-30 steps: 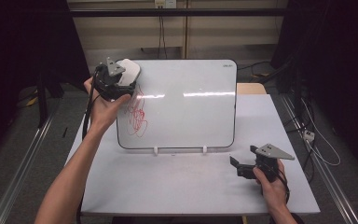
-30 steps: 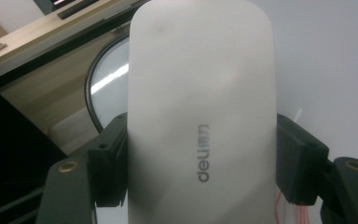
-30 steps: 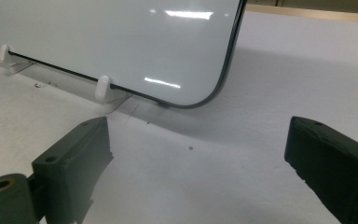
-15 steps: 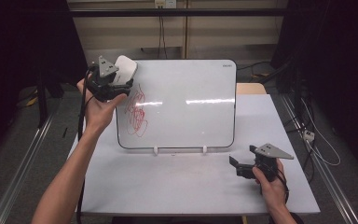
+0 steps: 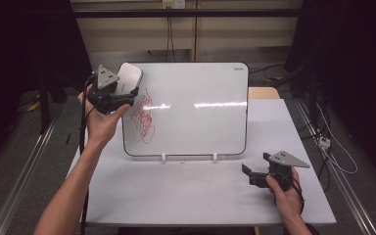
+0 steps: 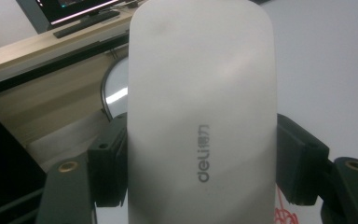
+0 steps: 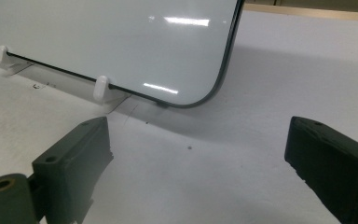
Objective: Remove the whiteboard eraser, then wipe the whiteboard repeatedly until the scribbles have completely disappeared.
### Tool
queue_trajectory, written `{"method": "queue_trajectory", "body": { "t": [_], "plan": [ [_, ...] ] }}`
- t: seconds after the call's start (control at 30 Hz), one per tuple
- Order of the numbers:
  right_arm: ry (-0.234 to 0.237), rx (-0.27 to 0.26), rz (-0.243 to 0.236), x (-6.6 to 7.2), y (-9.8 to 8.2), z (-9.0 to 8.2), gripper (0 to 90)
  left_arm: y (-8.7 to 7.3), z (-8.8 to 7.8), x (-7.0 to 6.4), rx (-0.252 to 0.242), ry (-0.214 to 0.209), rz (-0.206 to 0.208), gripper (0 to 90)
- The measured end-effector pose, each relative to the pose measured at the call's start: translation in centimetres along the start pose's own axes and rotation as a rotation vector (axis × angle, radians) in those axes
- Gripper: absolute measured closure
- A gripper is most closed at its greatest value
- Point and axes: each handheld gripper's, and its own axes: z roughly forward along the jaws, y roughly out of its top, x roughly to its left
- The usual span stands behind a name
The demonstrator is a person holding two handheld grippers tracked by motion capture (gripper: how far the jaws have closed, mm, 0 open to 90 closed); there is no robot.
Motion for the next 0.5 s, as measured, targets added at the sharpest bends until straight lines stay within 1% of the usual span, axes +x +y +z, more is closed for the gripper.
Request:
{"method": "queue_trajectory", "body": {
  "t": [0.1,0.2,0.33,0.5],
  "plan": [
    [0.004,0.001,0.002,0.02,-0.01,0.02,7.1,-0.57,-0.02,-0.28,0.004,0.000,0.008,31.2],
    [0.005,0.001,0.001,0.05,0.00,0.06,7.1,-0.98,-0.01,-0.33,0.003,-0.011,-0.003,31.2],
    [0.002,0.003,0.000,0.03,0.01,0.08,7.1,-1.03,0.05,-0.25,0.002,-0.023,-0.010,31.2],
    [0.006,0.003,0.001,0.13,0.09,0.19,7.2,-1.05,-0.07,-0.71,-0.011,-0.031,0.005,31.2]
  ]
}}
